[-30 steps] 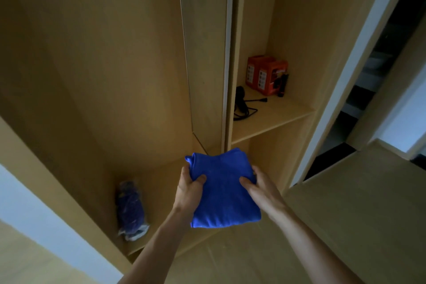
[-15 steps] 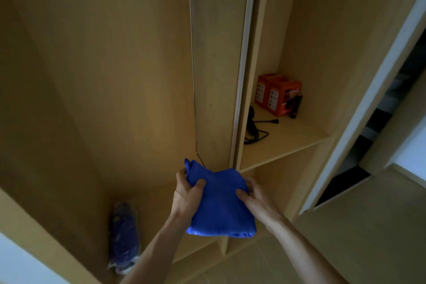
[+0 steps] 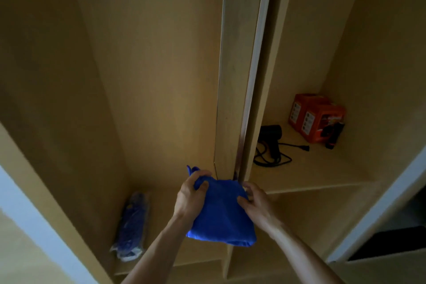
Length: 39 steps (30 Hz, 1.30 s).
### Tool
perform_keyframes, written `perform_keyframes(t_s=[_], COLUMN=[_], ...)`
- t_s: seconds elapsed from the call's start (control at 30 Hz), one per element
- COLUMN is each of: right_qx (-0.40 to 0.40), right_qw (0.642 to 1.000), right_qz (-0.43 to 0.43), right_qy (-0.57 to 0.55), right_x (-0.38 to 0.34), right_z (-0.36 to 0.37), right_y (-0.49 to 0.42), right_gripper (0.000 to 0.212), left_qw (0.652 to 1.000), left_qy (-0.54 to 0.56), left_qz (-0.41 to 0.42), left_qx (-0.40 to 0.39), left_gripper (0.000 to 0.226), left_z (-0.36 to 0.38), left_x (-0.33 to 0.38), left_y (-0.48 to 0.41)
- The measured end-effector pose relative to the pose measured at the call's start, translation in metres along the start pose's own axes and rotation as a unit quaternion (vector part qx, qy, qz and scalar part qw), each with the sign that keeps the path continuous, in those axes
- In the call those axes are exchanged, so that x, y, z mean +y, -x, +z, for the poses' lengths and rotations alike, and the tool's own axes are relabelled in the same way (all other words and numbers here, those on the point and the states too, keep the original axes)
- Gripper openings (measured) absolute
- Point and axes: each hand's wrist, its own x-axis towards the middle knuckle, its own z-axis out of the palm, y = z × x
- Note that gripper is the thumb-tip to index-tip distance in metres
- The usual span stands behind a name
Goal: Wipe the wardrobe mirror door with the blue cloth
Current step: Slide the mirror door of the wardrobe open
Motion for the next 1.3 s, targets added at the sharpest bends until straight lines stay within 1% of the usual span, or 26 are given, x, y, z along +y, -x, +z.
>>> perform_keyframes(t_s=[0.1,0.2,0.3,0.37,0.47,0.7,0.93,1.13,1.23,1.3], right_qx=[-0.012,-0.035,-0.058,-0.058,-0.051,-0.011,0.042,0.044,0.042,0.045], right_qw=[0.999,0.996,0.994,0.994,0.995,0.994,0.992,0.993,0.994,0.994], right_qz=[-0.025,-0.059,-0.076,-0.083,-0.086,-0.099,-0.105,-0.094,-0.082,-0.079], right_qy=[0.042,0.066,0.056,0.041,0.025,0.056,0.062,0.052,0.056,0.065], right_x=[0.003,0.001,-0.007,-0.014,-0.024,-0.055,-0.075,-0.071,-0.072,-0.074], right_z=[-0.024,-0.034,-0.040,-0.044,-0.044,-0.037,-0.040,-0.033,-0.037,-0.039], right_y=[-0.017,-0.030,-0.031,-0.033,-0.036,-0.051,-0.062,-0.060,-0.055,-0.051], right_gripper=[0.053,0.054,0.055,0.056,0.058,0.064,0.041,0.041,0.036,0.035], left_qw=[0.999,0.995,0.993,0.993,0.993,0.992,0.993,0.994,0.994,0.994], left_qy=[-0.001,0.002,-0.006,-0.015,-0.036,-0.066,-0.081,-0.087,-0.095,-0.086], left_qz=[0.001,-0.001,-0.004,-0.003,-0.002,0.020,0.053,0.057,0.059,0.063], left_qx=[0.043,0.096,0.115,0.121,0.114,0.103,0.067,0.018,-0.017,-0.023], left_gripper=[0.031,0.021,0.014,0.014,0.017,0.021,0.024,0.027,0.032,0.035], left_z=[0.017,0.022,0.025,0.027,0.031,0.031,0.031,0.031,0.037,0.039], left_x=[0.013,0.023,0.029,0.034,0.036,0.048,0.070,0.068,0.064,0.064], left_y=[0.004,0.006,0.010,0.011,0.010,-0.008,-0.034,-0.039,-0.035,-0.032])
